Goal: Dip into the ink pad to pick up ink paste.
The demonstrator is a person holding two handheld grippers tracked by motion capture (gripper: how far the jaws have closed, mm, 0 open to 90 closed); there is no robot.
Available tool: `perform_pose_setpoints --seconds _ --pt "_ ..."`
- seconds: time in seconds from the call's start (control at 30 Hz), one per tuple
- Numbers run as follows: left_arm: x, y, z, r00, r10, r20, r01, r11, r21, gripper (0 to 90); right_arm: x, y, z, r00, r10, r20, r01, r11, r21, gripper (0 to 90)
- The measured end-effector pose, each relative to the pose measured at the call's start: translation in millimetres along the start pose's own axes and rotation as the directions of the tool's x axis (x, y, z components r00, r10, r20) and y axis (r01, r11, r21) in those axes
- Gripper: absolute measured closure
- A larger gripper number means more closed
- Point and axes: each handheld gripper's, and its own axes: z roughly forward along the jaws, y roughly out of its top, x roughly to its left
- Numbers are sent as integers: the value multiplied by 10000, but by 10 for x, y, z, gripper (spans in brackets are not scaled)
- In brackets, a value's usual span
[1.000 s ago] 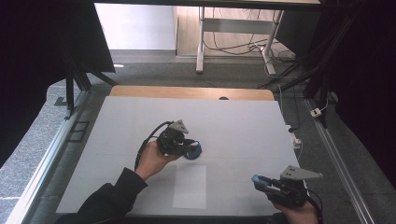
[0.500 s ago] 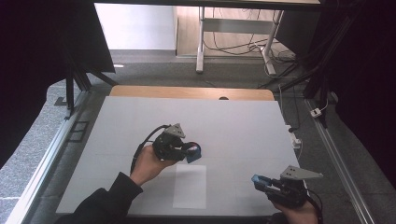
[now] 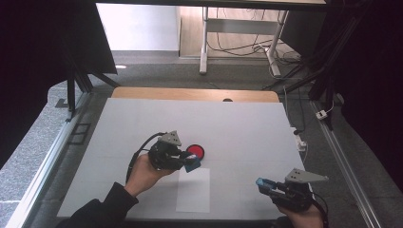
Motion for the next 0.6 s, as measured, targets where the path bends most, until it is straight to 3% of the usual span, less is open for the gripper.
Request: perform_pose_setpoints --seconds 0.6 --pt "-101 -151 -74 9997 -159 211 162 9998 -138 704 6 2 1 10000 -59 -56 59 10000 1 685"
